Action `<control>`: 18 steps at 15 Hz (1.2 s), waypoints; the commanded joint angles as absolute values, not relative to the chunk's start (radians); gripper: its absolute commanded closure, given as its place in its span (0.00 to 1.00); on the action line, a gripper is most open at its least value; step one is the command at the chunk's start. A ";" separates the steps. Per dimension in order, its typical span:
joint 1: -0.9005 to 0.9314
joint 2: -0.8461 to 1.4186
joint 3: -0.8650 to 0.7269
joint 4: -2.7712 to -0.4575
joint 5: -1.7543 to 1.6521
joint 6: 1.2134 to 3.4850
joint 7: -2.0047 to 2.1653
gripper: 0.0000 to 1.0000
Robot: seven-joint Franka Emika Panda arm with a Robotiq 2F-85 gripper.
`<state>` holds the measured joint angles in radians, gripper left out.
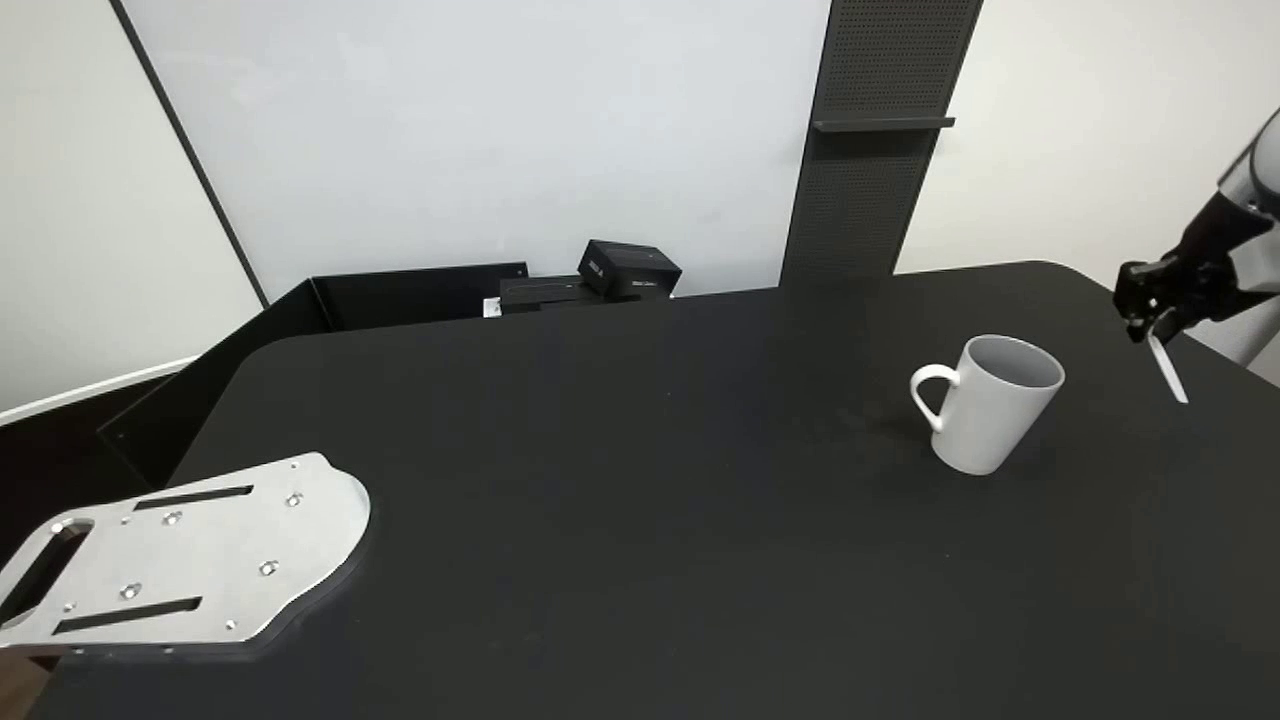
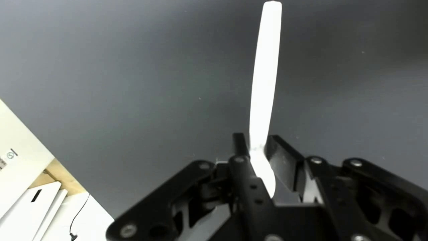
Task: Place the white spoon in the white mug
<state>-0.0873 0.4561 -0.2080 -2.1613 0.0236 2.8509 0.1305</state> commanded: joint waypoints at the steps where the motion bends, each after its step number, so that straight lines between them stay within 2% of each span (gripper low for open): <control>1: -0.021 0.383 -0.224 -2.210 0.039 2.955 0.259 0.94; 5: 0.062 0.345 -0.249 -2.248 0.044 3.116 0.337 0.94; 10: 0.235 0.330 -0.354 -2.330 0.052 3.289 0.381 0.94; 15: 0.526 0.371 -0.569 -2.414 0.144 3.455 0.323 0.94; 18: 0.679 0.397 -0.661 -2.448 0.227 3.476 0.277 0.94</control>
